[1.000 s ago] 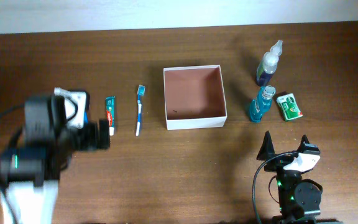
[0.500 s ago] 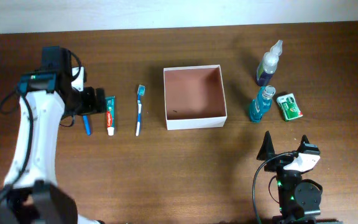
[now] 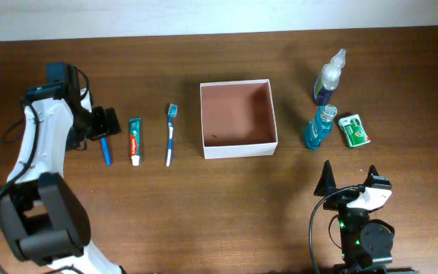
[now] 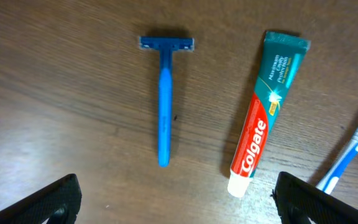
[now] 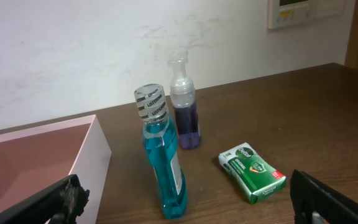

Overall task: Pack container
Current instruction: 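Move the left gripper over the blue razor, then lower the left gripper and grasp the blue razor handle, then lift the razor and carry it over the pink box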

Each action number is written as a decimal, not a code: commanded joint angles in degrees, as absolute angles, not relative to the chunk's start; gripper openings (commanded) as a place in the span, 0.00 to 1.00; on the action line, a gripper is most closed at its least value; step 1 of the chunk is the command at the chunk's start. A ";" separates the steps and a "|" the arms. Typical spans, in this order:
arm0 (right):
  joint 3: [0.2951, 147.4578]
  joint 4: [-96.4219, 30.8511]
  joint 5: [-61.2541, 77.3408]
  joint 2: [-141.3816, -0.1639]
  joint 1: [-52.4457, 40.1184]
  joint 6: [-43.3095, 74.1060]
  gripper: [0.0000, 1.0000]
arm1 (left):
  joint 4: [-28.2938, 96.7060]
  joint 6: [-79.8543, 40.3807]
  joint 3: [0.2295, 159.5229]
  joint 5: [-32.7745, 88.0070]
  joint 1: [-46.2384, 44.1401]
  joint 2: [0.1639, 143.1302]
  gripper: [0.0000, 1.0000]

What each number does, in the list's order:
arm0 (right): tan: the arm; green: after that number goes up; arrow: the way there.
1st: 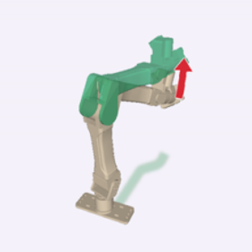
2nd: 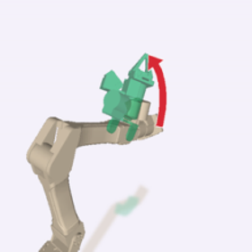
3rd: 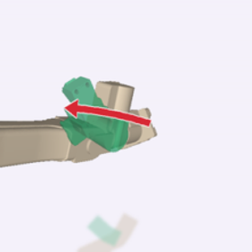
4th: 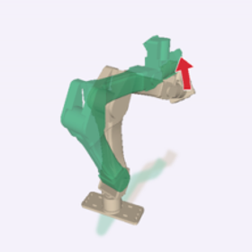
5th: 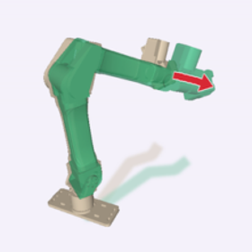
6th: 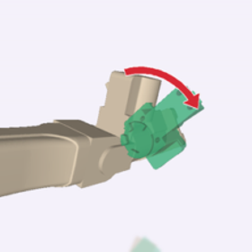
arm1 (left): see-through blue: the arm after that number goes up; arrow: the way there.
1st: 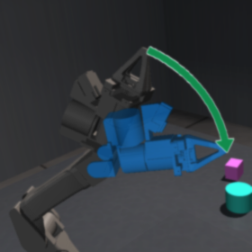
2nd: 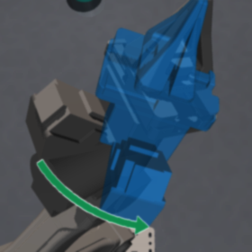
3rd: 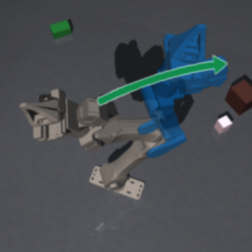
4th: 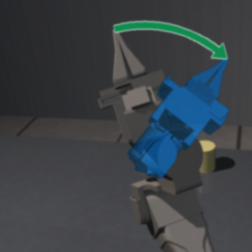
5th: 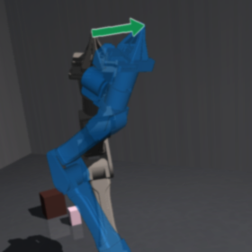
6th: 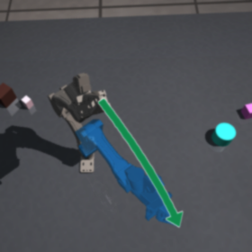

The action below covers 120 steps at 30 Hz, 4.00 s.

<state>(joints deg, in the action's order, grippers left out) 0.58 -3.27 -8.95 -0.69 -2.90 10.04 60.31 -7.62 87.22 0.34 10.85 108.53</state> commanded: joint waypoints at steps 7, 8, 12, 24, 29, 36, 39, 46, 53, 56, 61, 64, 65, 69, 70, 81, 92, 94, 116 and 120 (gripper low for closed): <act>0.32 -3.73 -9.47 -0.21 -3.38 9.43 0.99 | 60.03 -8.29 88.05 2.52 11.05 115.68 0.99; 0.32 -3.73 -9.47 -0.21 -3.38 9.43 0.99 | 59.83 -8.27 88.05 2.31 11.05 116.11 0.99; 0.32 -3.73 -9.47 -0.21 -3.38 9.43 0.98 | 58.83 -7.01 88.05 1.52 11.05 117.16 0.99; 0.32 -3.73 -9.47 -0.21 -3.38 9.43 0.98 | 56.34 -5.45 88.01 -0.38 12.36 117.43 0.98; 0.32 -3.73 -9.47 -0.21 -3.38 9.43 0.98 | 56.36 -3.09 88.01 -0.27 12.49 117.43 0.96; 0.32 -3.73 -9.47 -0.21 -3.38 9.43 0.98 | 56.14 -2.94 88.01 -0.25 12.49 118.98 0.94; 0.32 -3.73 -9.47 -0.21 -3.38 9.43 0.98 | 56.16 -2.96 88.01 -0.19 12.49 120.31 0.93; 0.32 -3.73 -9.47 -0.21 -3.38 9.43 0.98 | 56.12 -2.96 88.01 0.21 12.49 122.15 0.82; 0.32 -3.70 -9.47 -0.21 -3.38 9.43 0.98 | 55.46 -2.96 88.01 0.01 12.49 122.15 0.69; 0.32 -3.73 -9.47 -0.21 -3.38 9.43 0.98 | 54.83 -2.96 88.01 0.01 12.49 122.26 0.68; 0.32 -3.73 -9.47 -0.21 -3.38 9.43 0.98 | 54.24 -2.96 88.01 0.01 12.49 122.61 0.68; 0.32 -3.73 -9.47 -0.21 -3.38 9.43 0.98 | 54.24 -2.96 88.01 0.01 12.49 123.11 0.68; 0.32 -3.73 -9.47 -0.21 -3.38 9.43 0.98 | 54.24 -2.96 88.01 0.03 12.49 123.17 0.68; 0.32 -3.73 -9.47 -0.21 -3.38 9.43 0.98 | 54.24 -2.96 88.01 0.03 12.49 123.22 0.68; 0.32 -3.73 -9.47 -0.21 -3.38 9.43 0.98 | 54.26 -2.96 88.01 0.01 12.49 123.22 0.68; 0.32 -3.73 -9.47 -0.21 -3.38 9.43 0.98 | 54.70 -2.98 88.01 0.23 12.49 124.97 0.68; 0.32 -3.73 -9.47 -0.21 -3.38 9.41 0.98 | 55.61 -3.01 88.03 0.23 12.49 124.97 0.22; 0.32 -3.73 -9.47 -0.21 -3.38 9.43 0.98 | 55.61 -3.27 88.03 0.23 12.49 124.97 0.18; 0.32 -3.73 -9.47 -0.21 -3.38 9.43 0.98 | 82.50 -6.96 132.62 14.72 3.60 124.92 0.01; 0.32 -3.73 -9.47 -0.21 -3.38 9.43 0.99 | 84.29 -11.14 140.18 16.80 -4.58 124.92 0.01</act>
